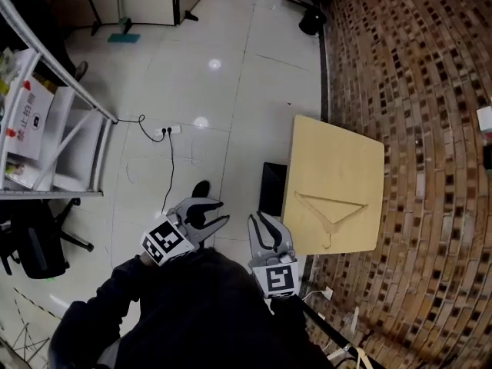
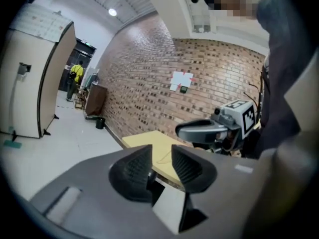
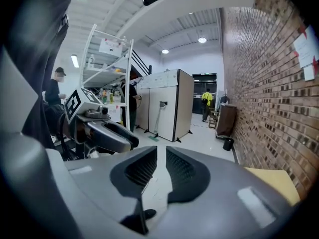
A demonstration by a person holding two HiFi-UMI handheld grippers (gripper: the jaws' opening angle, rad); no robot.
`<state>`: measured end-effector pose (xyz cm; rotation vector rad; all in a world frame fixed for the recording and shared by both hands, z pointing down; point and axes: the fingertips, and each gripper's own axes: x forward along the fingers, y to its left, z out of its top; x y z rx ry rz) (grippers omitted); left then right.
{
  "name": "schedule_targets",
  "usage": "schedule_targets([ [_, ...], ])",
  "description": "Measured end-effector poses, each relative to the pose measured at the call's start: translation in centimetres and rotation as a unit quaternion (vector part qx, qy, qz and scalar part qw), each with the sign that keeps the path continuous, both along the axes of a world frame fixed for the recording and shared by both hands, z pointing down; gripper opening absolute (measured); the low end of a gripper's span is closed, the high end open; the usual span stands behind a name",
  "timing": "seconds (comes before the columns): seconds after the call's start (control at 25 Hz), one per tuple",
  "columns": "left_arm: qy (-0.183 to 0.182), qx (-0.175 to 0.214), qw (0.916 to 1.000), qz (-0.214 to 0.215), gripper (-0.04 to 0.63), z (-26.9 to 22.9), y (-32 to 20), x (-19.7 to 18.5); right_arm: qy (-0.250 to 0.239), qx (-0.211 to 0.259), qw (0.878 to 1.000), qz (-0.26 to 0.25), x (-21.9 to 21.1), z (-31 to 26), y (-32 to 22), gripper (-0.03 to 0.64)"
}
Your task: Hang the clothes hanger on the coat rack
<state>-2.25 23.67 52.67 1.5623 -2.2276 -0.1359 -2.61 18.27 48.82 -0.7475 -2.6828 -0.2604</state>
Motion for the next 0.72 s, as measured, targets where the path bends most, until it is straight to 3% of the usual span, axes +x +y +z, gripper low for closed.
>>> schedule_targets([
  [0.2, -0.013, -0.009, 0.9963, 0.084, 0.129, -0.8, -1.4, -8.3, 0.014, -0.010, 0.997, 0.072, -8.0, -0.8, -1.9, 0.061],
  [0.4, -0.020, -0.012, 0.9834, 0.180, 0.130, -1.1, -4.9, -12.6, 0.015, -0.011, 0.987, 0.157, -11.3, -0.9, -5.0, 0.061],
  [0.56, -0.015, -0.017, 0.9628, 0.269, 0.132, -0.9, -9.5, -13.7, 0.024, -0.013, 0.971, 0.237, -11.6, -0.3, -9.3, 0.061],
  [0.72, -0.018, -0.025, 0.9333, 0.358, 0.132, -0.3, -15.5, -13.8, 0.022, -0.023, 0.947, 0.319, -11.1, 0.4, -14.7, 0.061],
])
